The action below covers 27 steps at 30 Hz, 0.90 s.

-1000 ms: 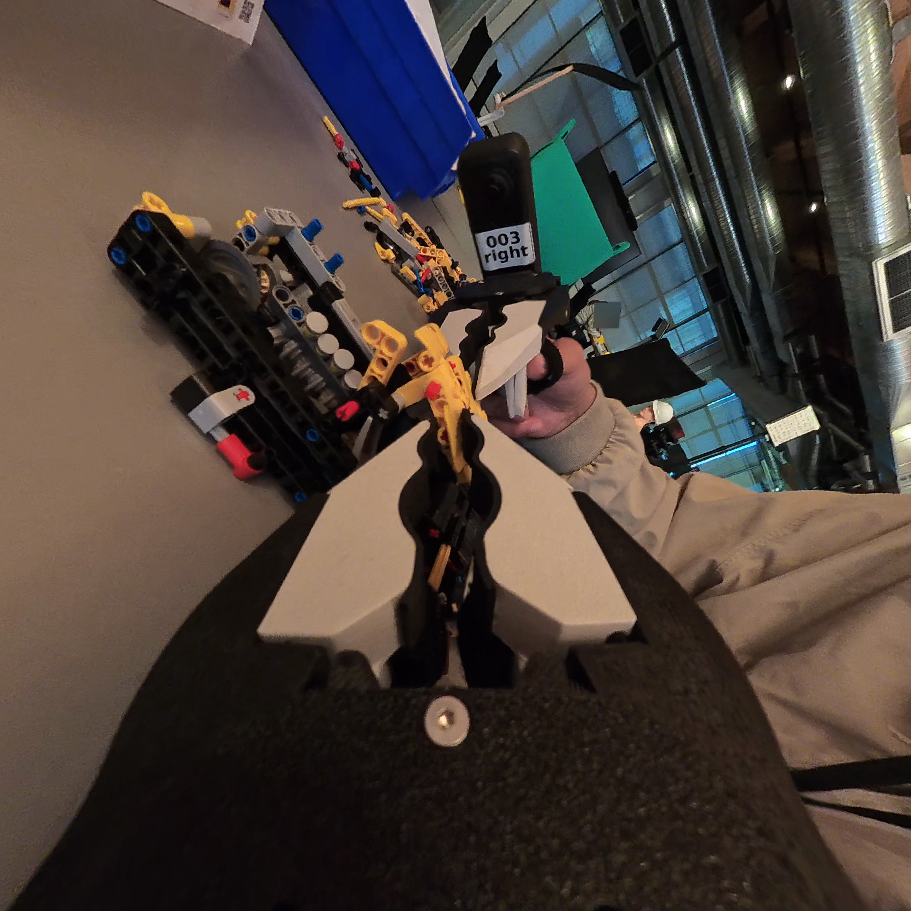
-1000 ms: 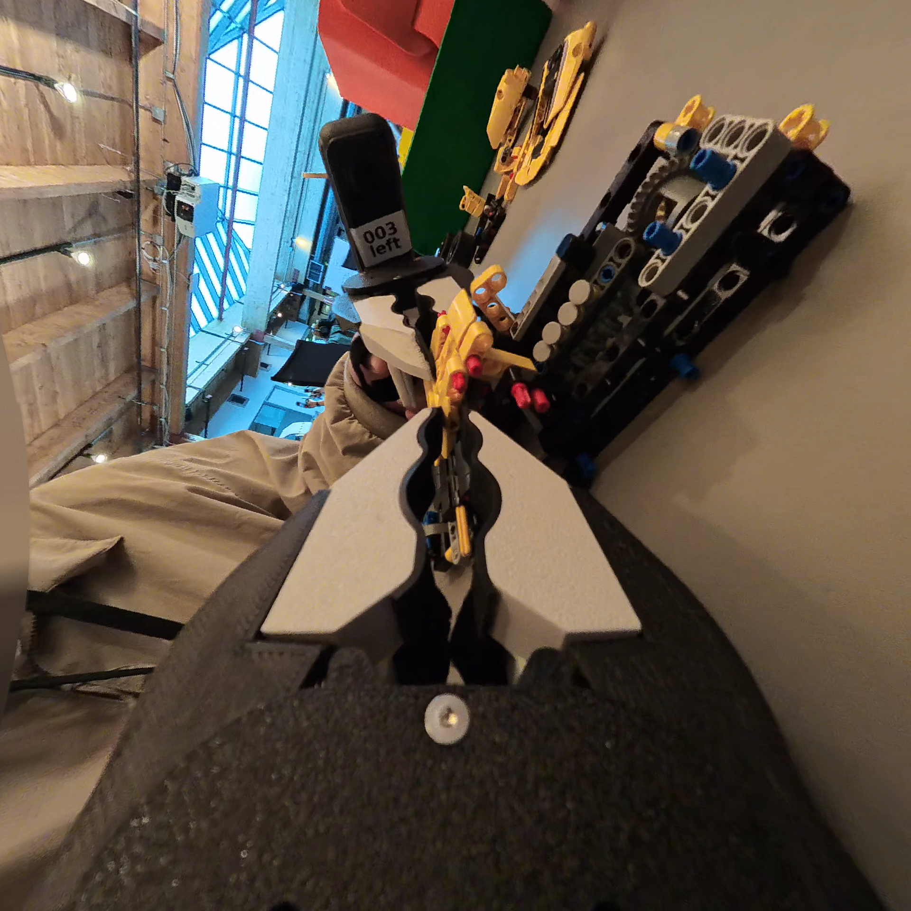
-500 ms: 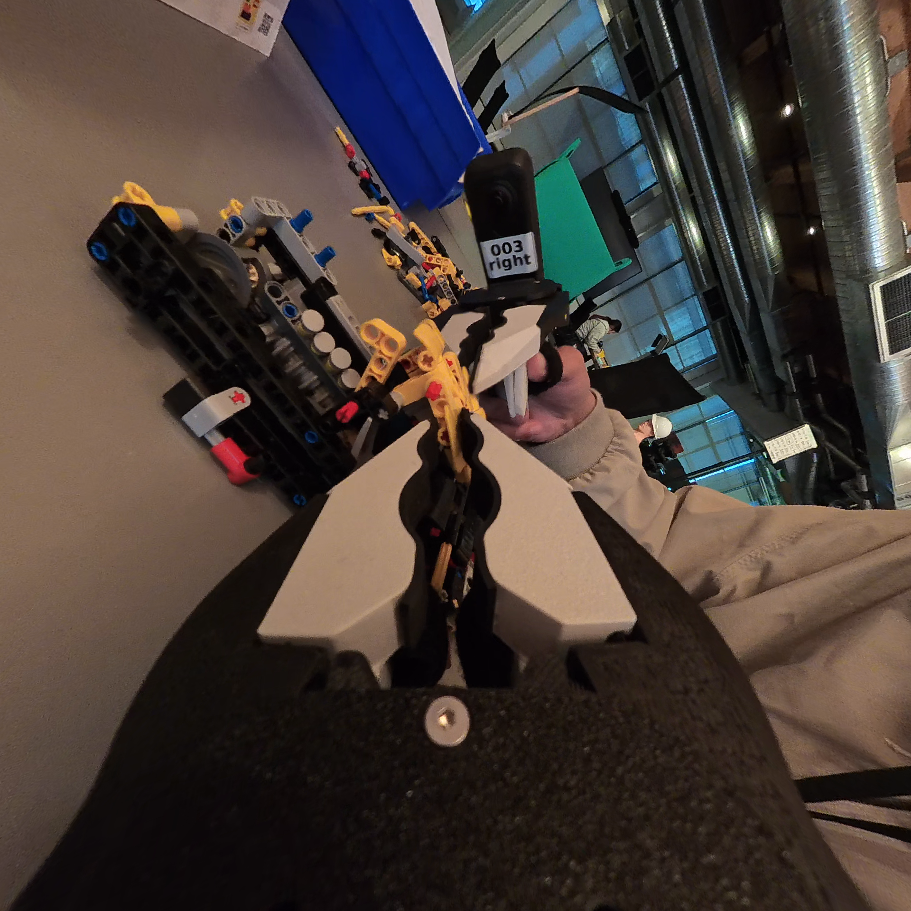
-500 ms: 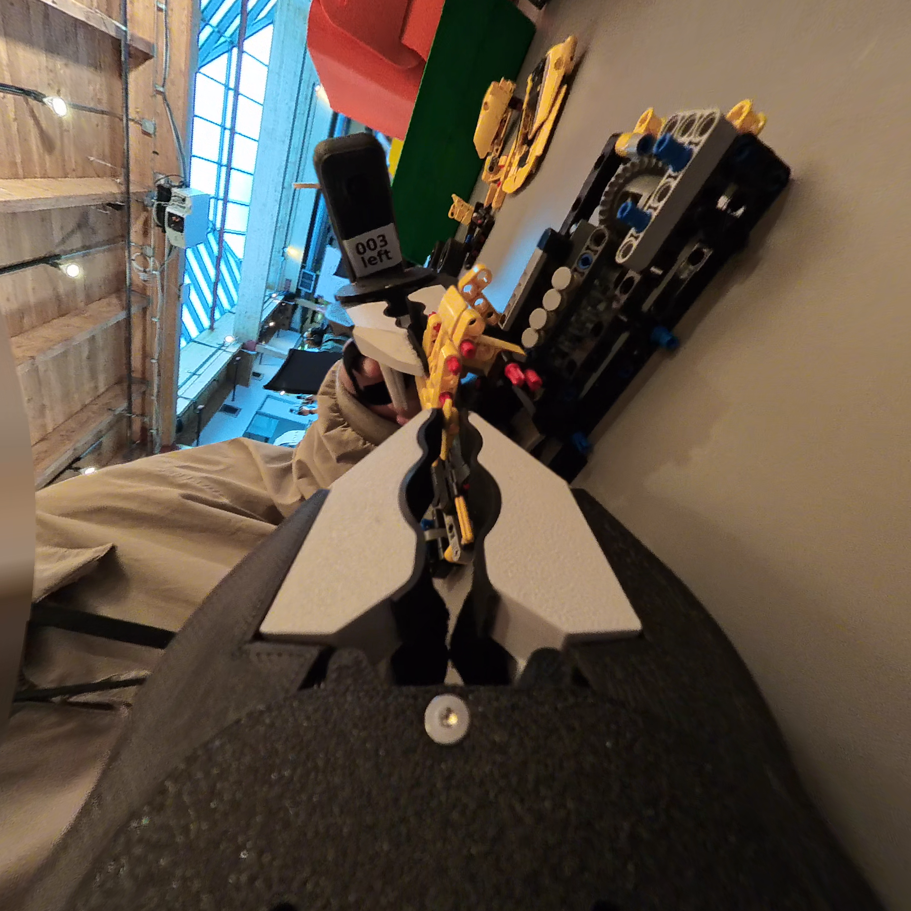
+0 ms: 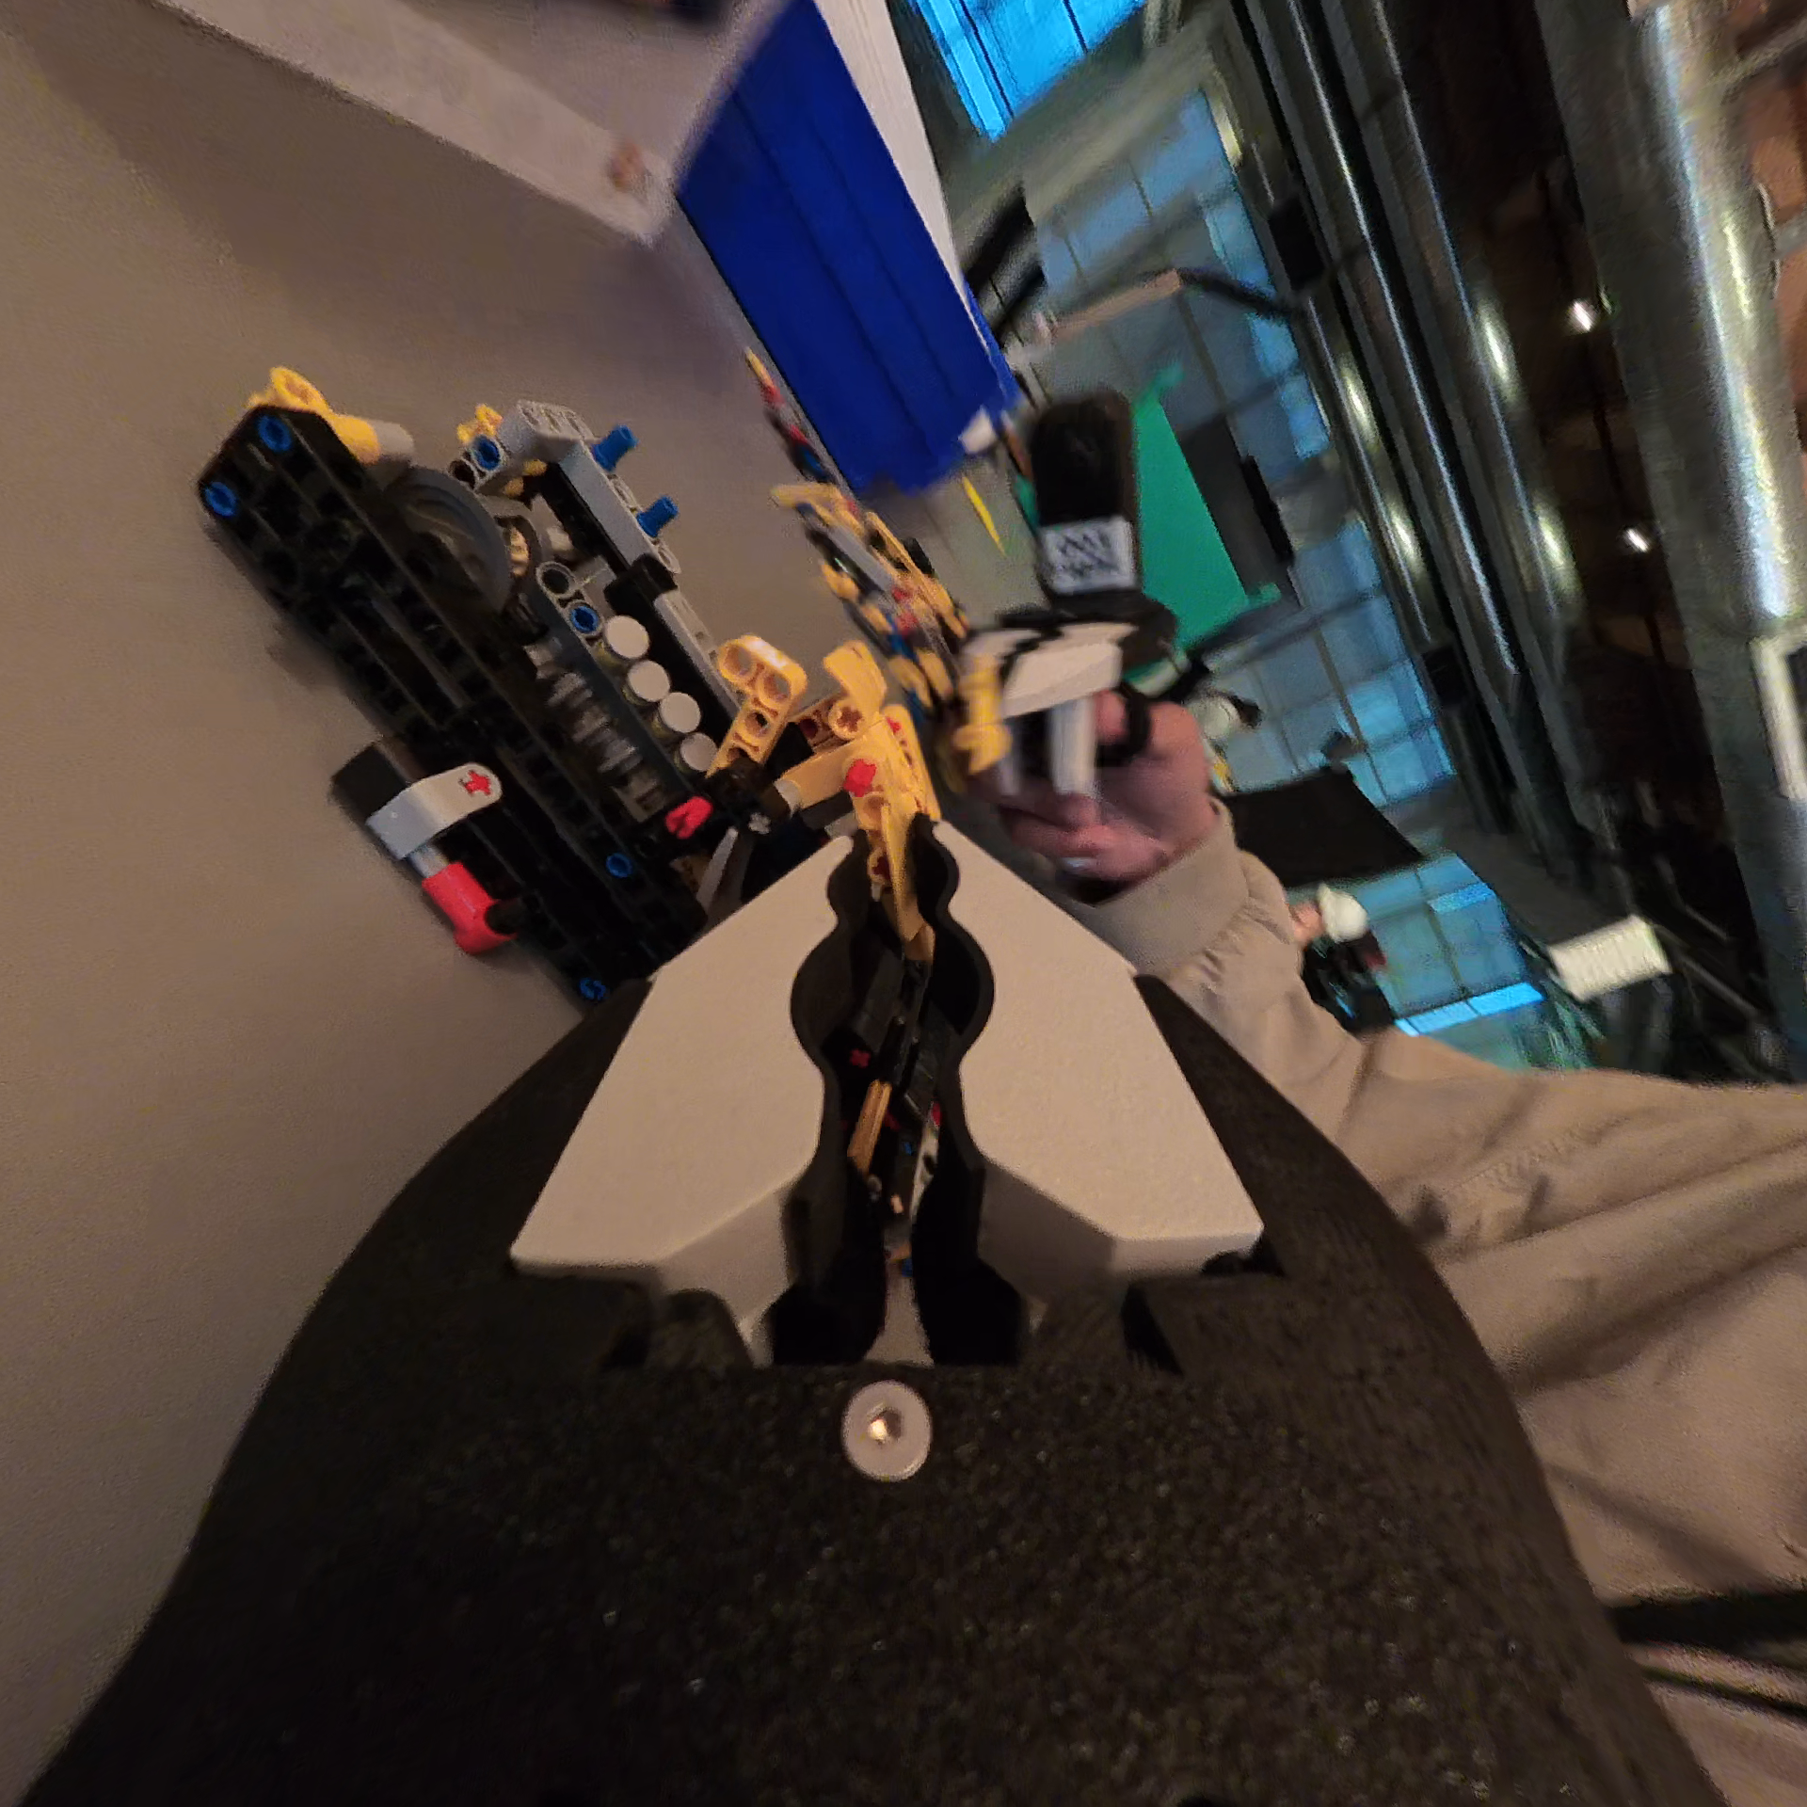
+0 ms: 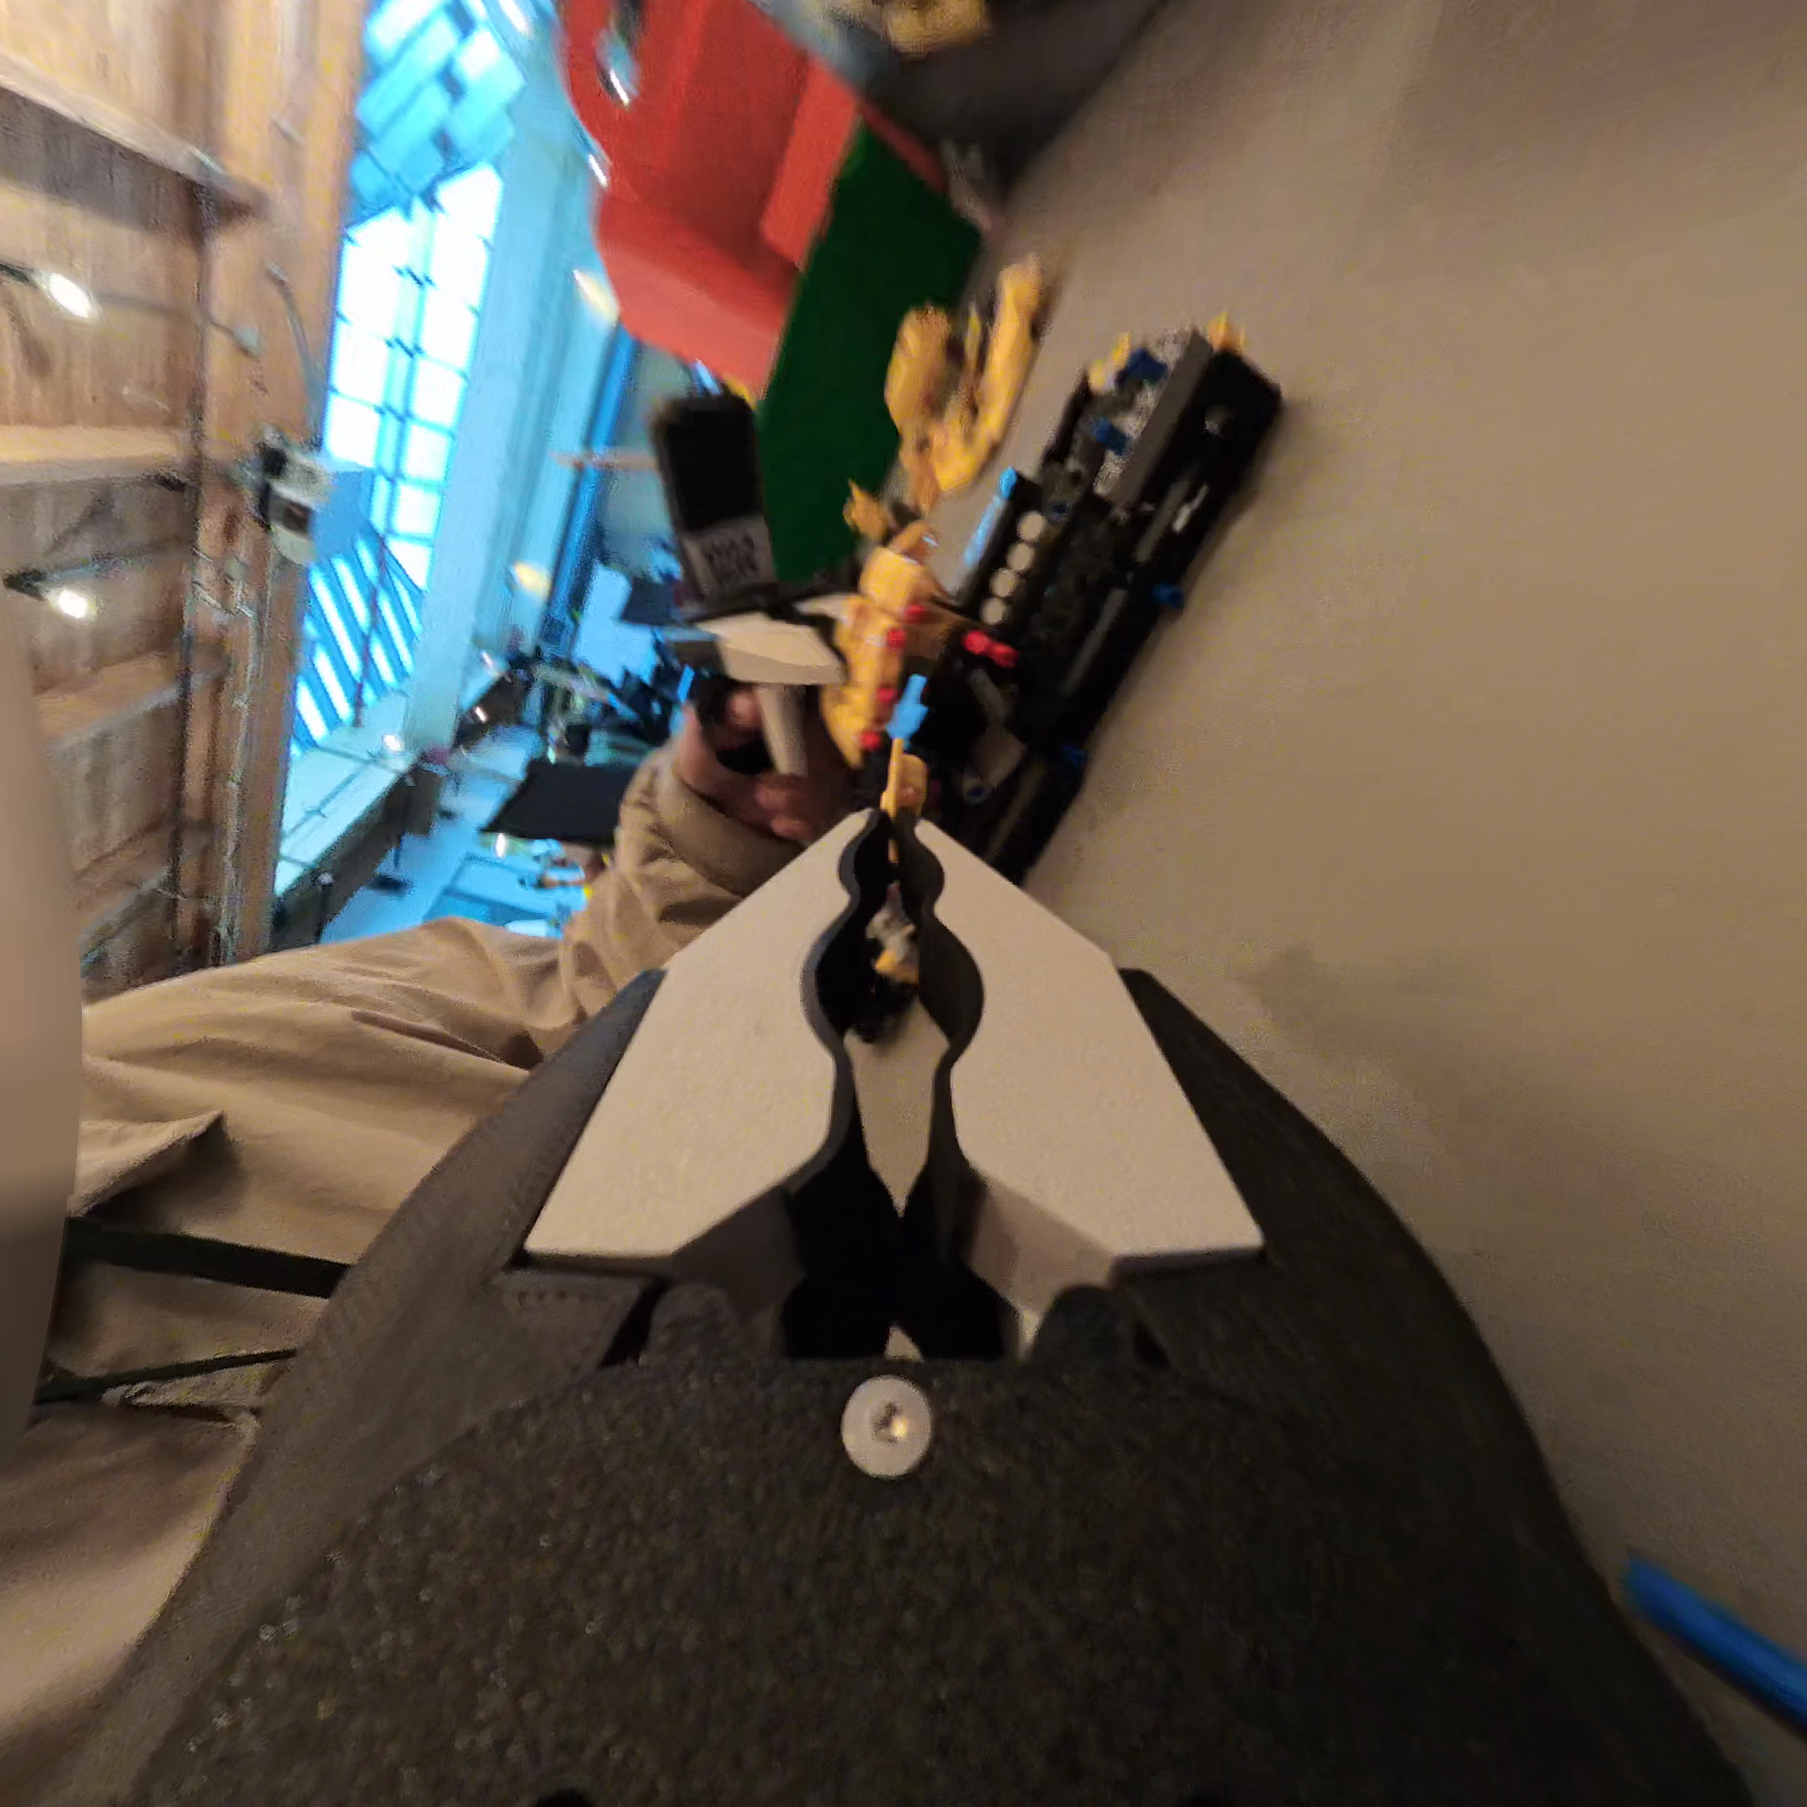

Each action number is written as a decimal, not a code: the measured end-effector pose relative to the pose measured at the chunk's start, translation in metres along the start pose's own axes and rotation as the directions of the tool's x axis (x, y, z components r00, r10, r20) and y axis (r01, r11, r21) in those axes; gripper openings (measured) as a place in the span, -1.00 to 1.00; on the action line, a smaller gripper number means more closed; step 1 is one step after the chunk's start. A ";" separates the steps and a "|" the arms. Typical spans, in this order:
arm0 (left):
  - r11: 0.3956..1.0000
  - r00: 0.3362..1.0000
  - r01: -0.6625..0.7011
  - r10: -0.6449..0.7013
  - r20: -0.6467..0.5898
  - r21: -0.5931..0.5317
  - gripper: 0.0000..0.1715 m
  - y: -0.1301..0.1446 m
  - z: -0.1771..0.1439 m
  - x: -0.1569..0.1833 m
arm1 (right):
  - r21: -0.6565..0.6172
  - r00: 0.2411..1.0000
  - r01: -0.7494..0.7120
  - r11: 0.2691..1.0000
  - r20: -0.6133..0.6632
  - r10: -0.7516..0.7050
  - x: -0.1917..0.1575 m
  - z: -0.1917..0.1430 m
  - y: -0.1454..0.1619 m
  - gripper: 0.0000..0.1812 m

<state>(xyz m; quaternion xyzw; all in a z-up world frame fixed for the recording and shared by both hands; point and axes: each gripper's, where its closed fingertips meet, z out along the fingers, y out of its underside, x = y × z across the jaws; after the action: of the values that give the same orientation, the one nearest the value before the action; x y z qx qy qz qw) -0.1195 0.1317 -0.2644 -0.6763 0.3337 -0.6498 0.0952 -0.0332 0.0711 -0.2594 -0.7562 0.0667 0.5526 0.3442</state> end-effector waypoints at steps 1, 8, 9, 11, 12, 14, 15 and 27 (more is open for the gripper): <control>1.000 1.000 -0.011 0.011 0.020 0.018 -0.91 -0.004 -0.002 -0.003 | 0.034 0.999 0.026 0.999 0.035 -0.027 -0.010 -0.008 -0.007 -1.00; 0.999 0.999 0.009 -0.010 -0.037 -0.038 -0.90 0.006 0.011 0.006 | 0.009 0.936 0.217 0.976 0.280 -0.211 -0.070 0.007 0.003 -0.99; 0.999 0.999 0.015 -0.016 -0.040 -0.034 -0.90 0.006 0.011 0.006 | 0.019 0.906 0.244 0.970 0.351 -0.235 -0.084 0.001 0.005 -0.99; 0.999 0.999 0.020 -0.021 -0.042 -0.030 -0.90 0.006 0.012 0.007 | 0.079 0.786 0.324 0.943 0.532 -0.315 -0.124 -0.016 0.013 -0.99; 0.999 0.999 0.024 -0.025 -0.042 -0.028 -0.90 0.006 0.012 0.007 | 0.110 0.723 0.358 0.927 0.595 -0.350 -0.140 -0.024 0.017 -0.99; 0.999 0.998 0.037 -0.038 -0.047 -0.027 -0.90 0.006 0.012 0.007 | 0.099 0.713 0.366 0.925 0.609 -0.347 -0.143 -0.025 0.020 -0.99; 0.999 0.998 0.045 -0.046 -0.052 -0.028 -0.90 0.006 0.012 0.007 | 0.064 0.751 0.365 0.929 0.570 -0.334 -0.136 -0.022 0.020 -0.98; 0.998 0.996 0.050 -0.053 -0.071 -0.044 -0.90 0.009 0.018 0.010 | -0.254 0.654 0.264 0.931 -0.662 -0.366 0.050 -0.162 0.013 -0.94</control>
<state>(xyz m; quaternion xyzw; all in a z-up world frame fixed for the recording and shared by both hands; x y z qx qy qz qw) -0.1058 0.1134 -0.2633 -0.6625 0.3328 -0.6690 0.0519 0.1080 -0.0210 -0.2848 -0.9295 0.0220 0.1600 0.3317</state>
